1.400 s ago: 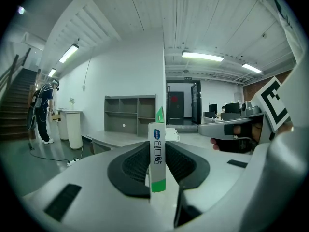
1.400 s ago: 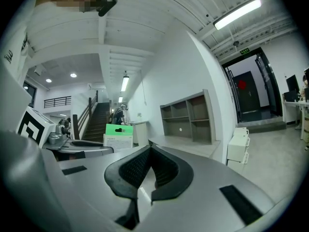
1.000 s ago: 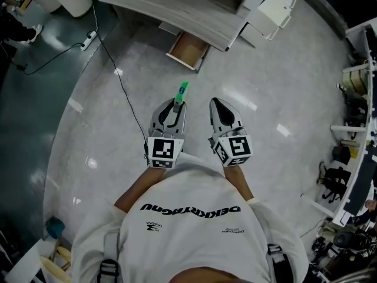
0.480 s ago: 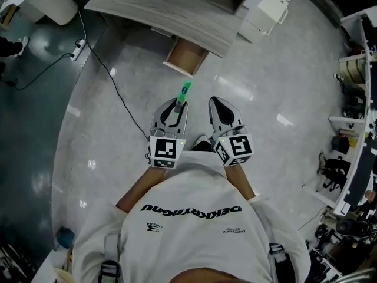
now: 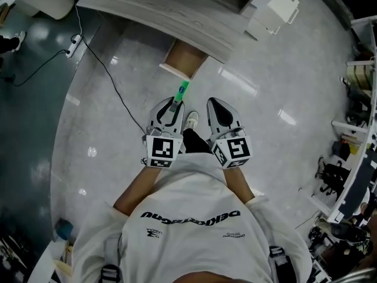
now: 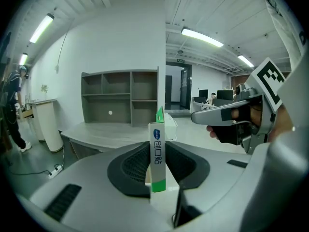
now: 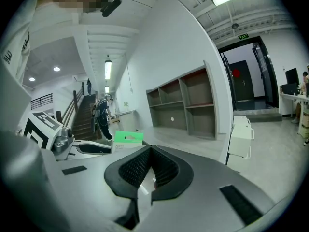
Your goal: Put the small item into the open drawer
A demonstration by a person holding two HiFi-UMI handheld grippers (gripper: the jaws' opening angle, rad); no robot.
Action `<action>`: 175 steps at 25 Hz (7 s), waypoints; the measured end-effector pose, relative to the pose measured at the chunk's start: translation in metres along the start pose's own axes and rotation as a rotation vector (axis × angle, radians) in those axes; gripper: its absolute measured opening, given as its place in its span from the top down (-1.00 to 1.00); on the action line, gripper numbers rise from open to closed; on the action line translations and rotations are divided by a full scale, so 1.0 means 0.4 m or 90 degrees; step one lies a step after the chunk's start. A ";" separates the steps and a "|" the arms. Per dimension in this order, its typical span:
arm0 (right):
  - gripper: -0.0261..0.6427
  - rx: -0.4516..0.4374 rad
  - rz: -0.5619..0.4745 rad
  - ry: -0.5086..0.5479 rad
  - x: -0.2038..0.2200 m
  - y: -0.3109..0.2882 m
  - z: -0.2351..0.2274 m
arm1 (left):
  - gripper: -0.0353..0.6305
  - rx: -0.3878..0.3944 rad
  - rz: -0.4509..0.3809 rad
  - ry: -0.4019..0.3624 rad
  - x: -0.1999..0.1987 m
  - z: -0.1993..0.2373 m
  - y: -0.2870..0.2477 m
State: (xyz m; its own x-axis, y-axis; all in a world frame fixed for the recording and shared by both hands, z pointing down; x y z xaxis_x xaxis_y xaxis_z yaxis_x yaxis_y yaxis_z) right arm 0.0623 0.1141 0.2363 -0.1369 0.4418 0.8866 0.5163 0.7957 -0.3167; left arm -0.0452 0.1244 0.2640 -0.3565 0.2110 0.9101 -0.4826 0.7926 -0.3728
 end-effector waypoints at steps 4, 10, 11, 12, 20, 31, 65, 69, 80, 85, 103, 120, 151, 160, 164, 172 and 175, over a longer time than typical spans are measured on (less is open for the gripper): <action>0.84 -0.009 0.021 -0.003 0.017 -0.059 -0.061 | 0.59 0.001 0.028 -0.008 0.028 0.013 -0.092; 0.84 -0.015 0.057 -0.019 0.074 -0.118 -0.153 | 0.59 0.013 0.070 -0.011 0.099 -0.019 -0.205; 0.83 -0.019 0.060 -0.021 0.081 -0.128 -0.160 | 0.59 0.014 0.075 -0.012 0.110 -0.019 -0.219; 0.84 -0.023 0.062 -0.023 0.086 -0.139 -0.168 | 0.59 0.013 0.081 -0.012 0.122 -0.017 -0.233; 0.84 -0.024 0.075 -0.042 0.127 -0.209 -0.221 | 0.59 0.006 0.105 -0.006 0.196 0.036 -0.312; 0.83 0.010 0.086 -0.076 0.225 -0.292 -0.256 | 0.59 0.039 0.150 0.013 0.357 0.031 -0.394; 0.84 0.039 0.120 -0.095 0.417 -0.373 -0.311 | 0.59 0.071 0.189 -0.003 0.567 0.069 -0.636; 0.83 0.038 0.120 -0.097 0.420 -0.372 -0.316 | 0.59 0.072 0.195 -0.007 0.584 0.073 -0.656; 0.83 0.047 0.128 -0.100 0.442 -0.371 -0.342 | 0.58 0.074 0.216 -0.004 0.640 0.069 -0.713; 0.83 0.048 0.132 -0.105 0.447 -0.377 -0.339 | 0.58 0.076 0.224 -0.004 0.655 0.078 -0.728; 0.83 0.053 0.145 -0.110 0.455 -0.401 -0.354 | 0.58 0.106 0.254 0.008 0.697 0.086 -0.813; 0.84 0.053 0.150 -0.110 0.463 -0.404 -0.365 | 0.58 0.109 0.261 0.019 0.721 0.078 -0.855; 0.83 0.028 0.090 -0.083 0.272 -0.312 -0.293 | 0.55 0.069 0.216 0.024 0.458 0.075 -0.637; 0.83 0.019 0.057 -0.071 0.130 -0.243 -0.240 | 0.67 0.030 0.145 0.067 0.247 0.101 -0.501; 0.83 0.007 0.045 -0.057 0.064 -0.228 -0.208 | 0.71 0.014 0.118 0.090 0.162 0.117 -0.445; 0.83 -0.027 0.008 -0.034 -0.074 -0.193 -0.125 | 0.80 -0.019 0.052 0.074 -0.021 0.152 -0.317; 0.83 -0.036 -0.005 -0.031 -0.121 -0.181 -0.091 | 0.84 -0.027 0.035 0.078 -0.061 0.156 -0.275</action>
State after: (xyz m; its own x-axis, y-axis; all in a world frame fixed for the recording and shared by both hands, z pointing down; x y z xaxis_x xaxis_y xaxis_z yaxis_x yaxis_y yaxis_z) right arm 0.0623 0.0201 0.2285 -0.1817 0.4557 0.8714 0.5621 0.7752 -0.2882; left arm -0.0335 -0.0038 0.2717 -0.2794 0.3206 0.9051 -0.4301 0.8010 -0.4165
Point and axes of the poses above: the fingertips, and each gripper's own axes: y backward along the fingers, z to its left, x out of its underside, the point moved 2 cm from there along y, backward along the fingers, and after that the axes turned 10 degrees about -y, right-handed, at the moved point
